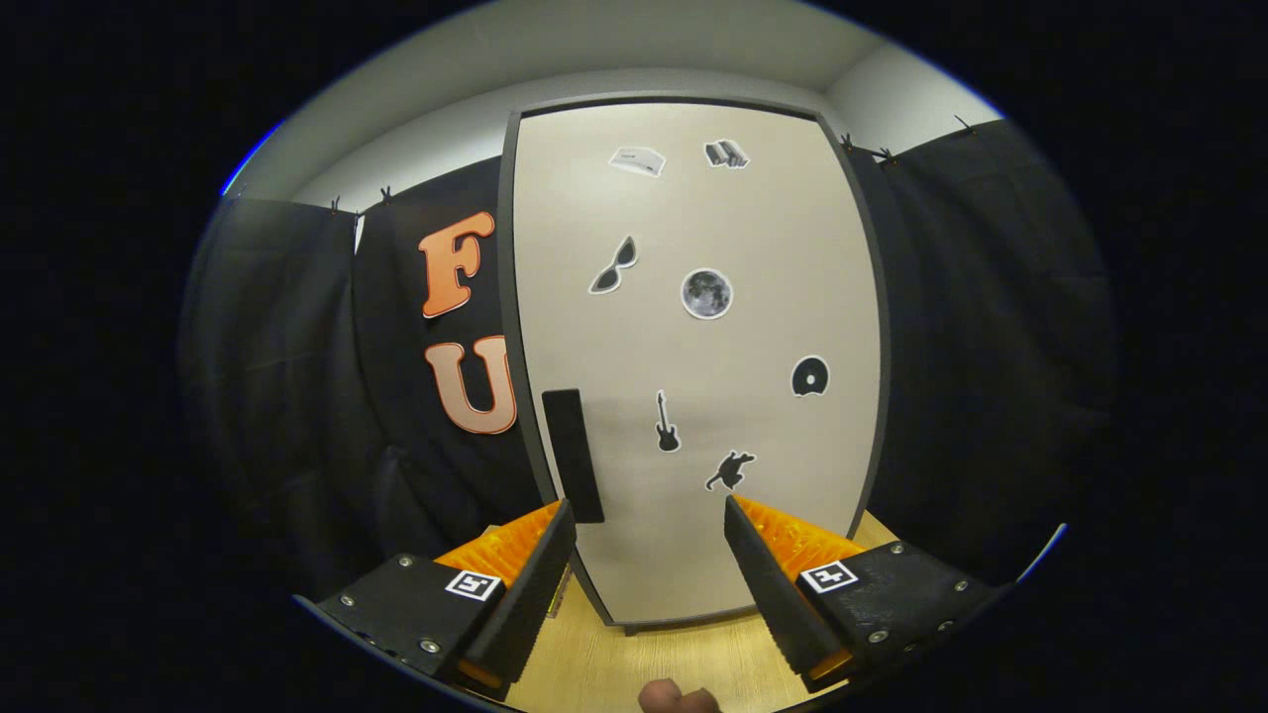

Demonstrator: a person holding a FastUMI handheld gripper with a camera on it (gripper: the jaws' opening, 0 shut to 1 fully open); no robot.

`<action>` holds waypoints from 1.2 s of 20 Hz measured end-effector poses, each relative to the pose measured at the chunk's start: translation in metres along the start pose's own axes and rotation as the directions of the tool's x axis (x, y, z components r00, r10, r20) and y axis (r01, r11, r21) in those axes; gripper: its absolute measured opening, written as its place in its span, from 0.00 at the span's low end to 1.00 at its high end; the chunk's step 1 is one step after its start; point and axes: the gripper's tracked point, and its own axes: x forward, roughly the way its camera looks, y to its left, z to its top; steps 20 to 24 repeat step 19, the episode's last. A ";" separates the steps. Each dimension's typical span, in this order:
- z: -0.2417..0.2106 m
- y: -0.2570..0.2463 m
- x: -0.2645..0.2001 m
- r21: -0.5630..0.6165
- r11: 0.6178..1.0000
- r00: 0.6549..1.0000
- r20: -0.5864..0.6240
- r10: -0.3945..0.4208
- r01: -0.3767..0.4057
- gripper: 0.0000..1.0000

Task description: Open the shoe cabinet door, grab the shoes and put them into the shoe cabinet, then close the shoe cabinet door.

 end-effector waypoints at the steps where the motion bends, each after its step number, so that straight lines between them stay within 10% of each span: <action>1: 0.000 -0.008 -0.017 0.004 1.000 1.000 0.006 0.002 -0.002 0.94; 13: 0.025 -0.083 -0.178 -0.041 0.999 0.992 0.123 -0.016 0.021 0.95; 24: 0.047 -0.103 -0.215 -0.074 0.997 0.985 0.174 -0.019 0.033 0.95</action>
